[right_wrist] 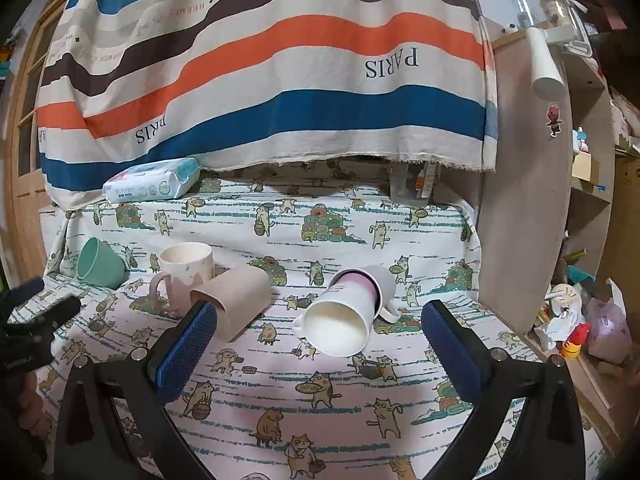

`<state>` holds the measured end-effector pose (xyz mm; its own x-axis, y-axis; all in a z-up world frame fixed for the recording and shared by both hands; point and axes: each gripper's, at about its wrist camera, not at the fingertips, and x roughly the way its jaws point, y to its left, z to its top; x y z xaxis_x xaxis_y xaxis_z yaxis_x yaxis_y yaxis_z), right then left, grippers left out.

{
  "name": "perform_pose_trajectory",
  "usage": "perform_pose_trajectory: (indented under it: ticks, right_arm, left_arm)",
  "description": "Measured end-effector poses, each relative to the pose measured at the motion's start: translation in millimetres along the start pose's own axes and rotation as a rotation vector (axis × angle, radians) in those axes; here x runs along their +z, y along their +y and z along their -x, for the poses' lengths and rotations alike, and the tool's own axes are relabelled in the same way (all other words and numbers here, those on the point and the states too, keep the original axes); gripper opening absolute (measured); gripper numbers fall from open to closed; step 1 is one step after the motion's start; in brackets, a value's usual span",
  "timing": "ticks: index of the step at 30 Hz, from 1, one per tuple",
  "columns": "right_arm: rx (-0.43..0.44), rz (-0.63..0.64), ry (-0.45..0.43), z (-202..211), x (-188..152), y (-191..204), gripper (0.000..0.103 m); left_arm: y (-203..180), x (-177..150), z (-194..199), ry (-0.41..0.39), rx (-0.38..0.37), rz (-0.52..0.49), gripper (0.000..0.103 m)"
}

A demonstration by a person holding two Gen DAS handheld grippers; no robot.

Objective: Flip cup upside down

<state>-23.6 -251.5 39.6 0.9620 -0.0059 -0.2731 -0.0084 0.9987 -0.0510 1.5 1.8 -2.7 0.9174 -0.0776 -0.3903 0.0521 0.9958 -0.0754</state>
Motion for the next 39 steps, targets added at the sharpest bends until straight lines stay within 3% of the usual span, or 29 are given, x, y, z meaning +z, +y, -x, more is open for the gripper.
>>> perform_pose_trajectory:
  ticks: [2, 7, 13, 19, 26, 29, 34, 37, 39]
  right_arm:
    - [-0.001, 0.001, -0.006, 1.6, 0.0, 0.8, 0.103]
    - [0.001, -0.001, 0.0, 2.3, -0.4, 1.0, 0.103]
    - [-0.002, 0.008, -0.003, 3.1, 0.6, 1.0, 0.103]
    - [0.008, -0.022, -0.017, 7.6, 10.7, -5.8, 0.103]
    - [0.017, -0.054, 0.011, 7.5, 45.6, -21.0, 0.103]
    - [0.037, -0.113, 0.043, 2.8, 64.8, -33.3, 0.103]
    - [0.06, -0.242, 0.158, -24.0, 93.5, -57.8, 0.103]
    - [0.01, -0.233, 0.365, -67.4, 105.5, -61.2, 0.102]
    - [0.045, -0.255, 0.449, -91.4, 107.0, -63.4, 0.102]
  left_arm:
    - [1.5, -0.5, -7.9, 0.056, -0.035, 0.021, 0.103]
    - [10.6, -1.9, 9.3, -0.067, -0.004, 0.094, 0.103]
    - [9.8, 0.4, 10.5, -0.077, -0.012, 0.088, 0.103]
    - [-14.0, -0.9, 17.0, -0.113, 0.031, -0.031, 0.1]
    - [-52.0, 3.3, 22.5, -0.204, 0.067, -0.267, 0.1]
    - [-54.3, 10.8, 23.3, -0.247, 0.071, -0.26, 0.095]
    - [-38.7, 27.9, 16.5, -0.21, 0.008, -0.13, 0.095]
    - [-33.4, 31.4, 14.5, -0.215, 0.017, -0.119, 0.09]
    - [-32.6, 31.3, 13.4, -0.212, 0.022, -0.131, 0.089]
